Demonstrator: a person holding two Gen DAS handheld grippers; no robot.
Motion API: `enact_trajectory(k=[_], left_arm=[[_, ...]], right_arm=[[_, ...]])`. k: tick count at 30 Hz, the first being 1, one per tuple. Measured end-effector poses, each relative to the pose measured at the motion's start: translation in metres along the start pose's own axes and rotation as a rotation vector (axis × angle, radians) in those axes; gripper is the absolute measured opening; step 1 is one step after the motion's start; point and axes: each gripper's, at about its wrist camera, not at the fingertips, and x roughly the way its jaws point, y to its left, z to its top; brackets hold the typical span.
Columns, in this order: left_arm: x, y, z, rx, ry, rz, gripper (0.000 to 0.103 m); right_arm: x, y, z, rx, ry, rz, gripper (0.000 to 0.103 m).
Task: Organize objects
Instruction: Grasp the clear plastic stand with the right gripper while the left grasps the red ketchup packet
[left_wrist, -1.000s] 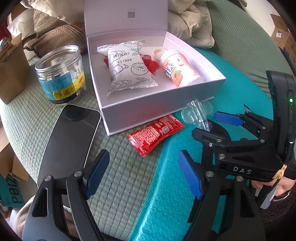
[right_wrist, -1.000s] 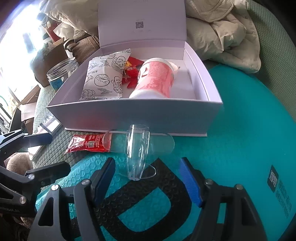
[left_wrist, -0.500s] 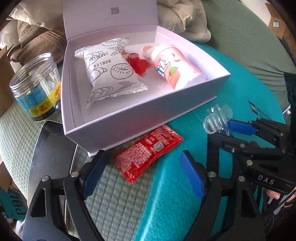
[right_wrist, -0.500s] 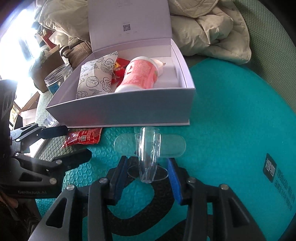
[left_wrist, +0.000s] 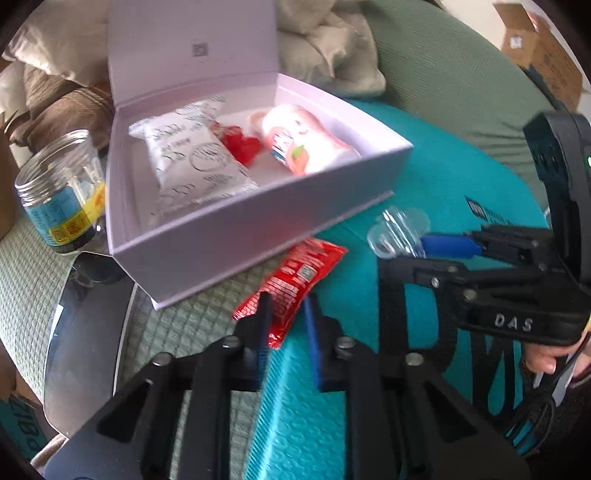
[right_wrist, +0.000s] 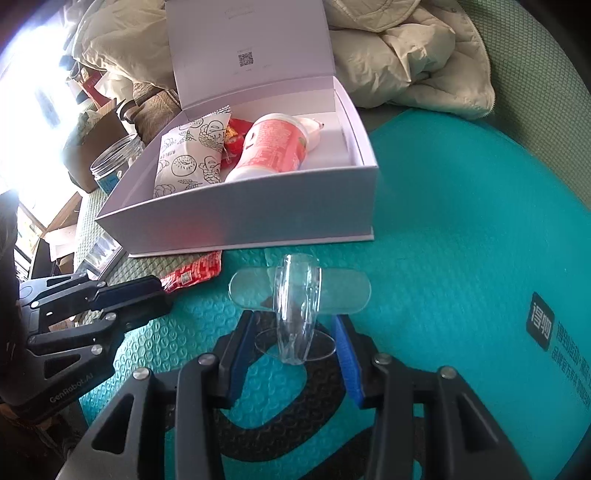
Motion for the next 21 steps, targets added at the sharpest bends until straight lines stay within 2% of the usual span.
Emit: enact_trajectory(k=[3,7,13,15,19,20,21], left_arm=[[-0.003,-0.003,-0.002,-0.006,0.028,-0.022,0.01],[-0.011,-0.015,-0.007,0.013,0.029,-0.037,0.009],[-0.015,-0.024,-0.027,-0.024,0.119,-0.172,0.008],[-0.026,-0.03,-0.037,-0.012,0.118,-0.16,0.008],[-0.042,-0.041,-0.04,0.033,0.052,-0.086,0.01],[-0.043,-0.043,-0.038,0.045,0.039,-0.057,0.012],[-0.044,-0.043,-0.036,0.051,0.03,-0.018,0.018]], right_arm=[[-0.003,0.005,-0.006,-0.039,0.009,-0.029,0.043],[-0.009,0.002,-0.016,-0.005,0.008,-0.023,0.043],[-0.019,0.01,-0.036,-0.055,0.029,-0.065,0.043],[-0.023,0.01,-0.042,-0.056,0.024,-0.046,0.043],[-0.028,0.007,-0.049,-0.045,0.007,-0.037,0.044],[-0.029,0.008,-0.051,-0.045,0.007,-0.046,0.044],[-0.028,0.007,-0.051,-0.048,0.008,-0.057,0.044]])
